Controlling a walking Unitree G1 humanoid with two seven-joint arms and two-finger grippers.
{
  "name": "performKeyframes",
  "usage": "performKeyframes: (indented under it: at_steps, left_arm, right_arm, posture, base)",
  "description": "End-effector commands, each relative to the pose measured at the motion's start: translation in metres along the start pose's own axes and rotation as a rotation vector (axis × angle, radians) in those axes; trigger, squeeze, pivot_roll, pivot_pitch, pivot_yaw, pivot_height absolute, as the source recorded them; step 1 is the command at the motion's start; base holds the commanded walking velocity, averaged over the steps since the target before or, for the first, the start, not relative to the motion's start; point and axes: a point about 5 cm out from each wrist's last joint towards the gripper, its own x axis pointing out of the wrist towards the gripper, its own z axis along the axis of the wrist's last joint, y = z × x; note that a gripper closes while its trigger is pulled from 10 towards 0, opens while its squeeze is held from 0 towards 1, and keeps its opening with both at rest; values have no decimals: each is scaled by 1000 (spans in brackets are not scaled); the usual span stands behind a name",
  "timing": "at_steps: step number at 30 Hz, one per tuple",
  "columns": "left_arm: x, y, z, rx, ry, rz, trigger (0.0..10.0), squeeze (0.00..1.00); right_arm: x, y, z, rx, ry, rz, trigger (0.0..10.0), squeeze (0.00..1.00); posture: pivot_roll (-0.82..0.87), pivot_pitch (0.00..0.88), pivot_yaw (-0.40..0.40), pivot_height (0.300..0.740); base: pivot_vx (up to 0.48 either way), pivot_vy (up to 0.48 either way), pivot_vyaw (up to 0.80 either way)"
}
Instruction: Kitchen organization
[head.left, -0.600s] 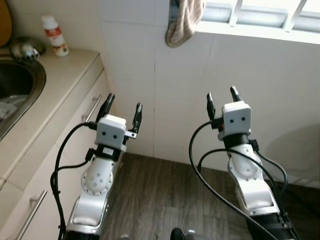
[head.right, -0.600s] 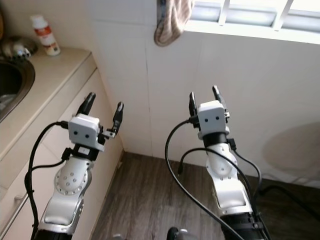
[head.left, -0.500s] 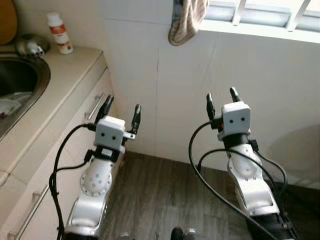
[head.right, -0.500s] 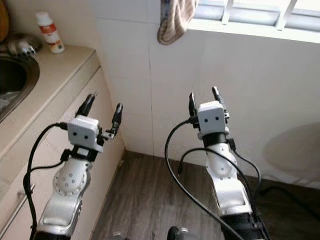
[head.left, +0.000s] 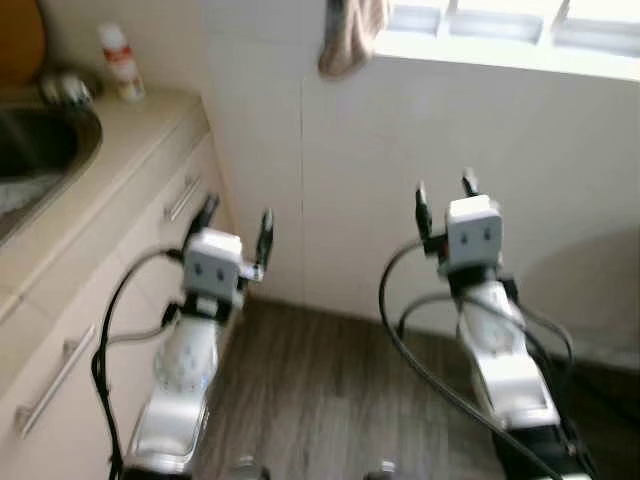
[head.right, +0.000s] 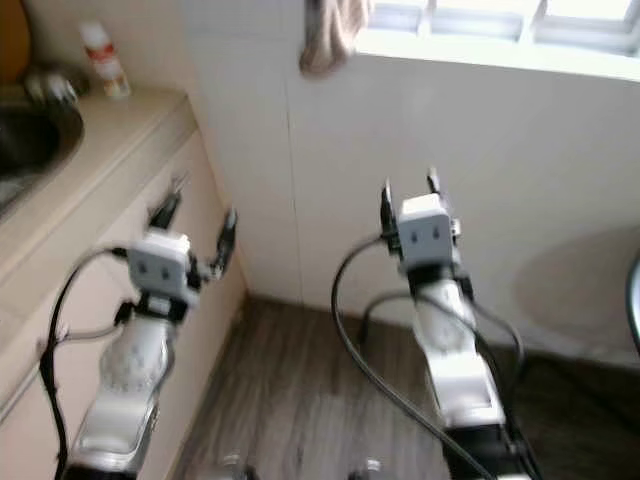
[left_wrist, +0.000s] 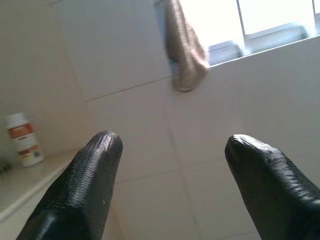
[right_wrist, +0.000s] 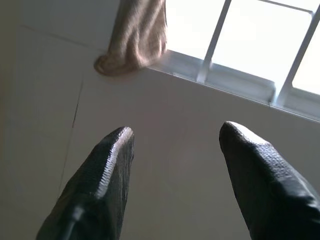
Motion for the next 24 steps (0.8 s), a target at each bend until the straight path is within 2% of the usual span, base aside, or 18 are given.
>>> performKeyframes:
  at_steps: [1,21,24]
  left_arm:
    - [1,-2,2,-10,-5,-9,10000,0]
    - [1,-3,0,-15,11,-6,10000,0]
    - [0,-3,-2,-15,19,-9,10000,0]
  right_arm:
    - [-1,0,-4,4,25,-5,10000,0]
    - [-3,-3,-11,10,68,-13,10000,0]
    - [-4,-2,-14,5,93,-5,10000,0]
  posture:
    - [38,41,-19,740]
    - [35,40,-20,740]
    - [35,40,-20,740]
  base:
    - [-259,0,0]
    - [-267,0,0]
    - [0,0,0]
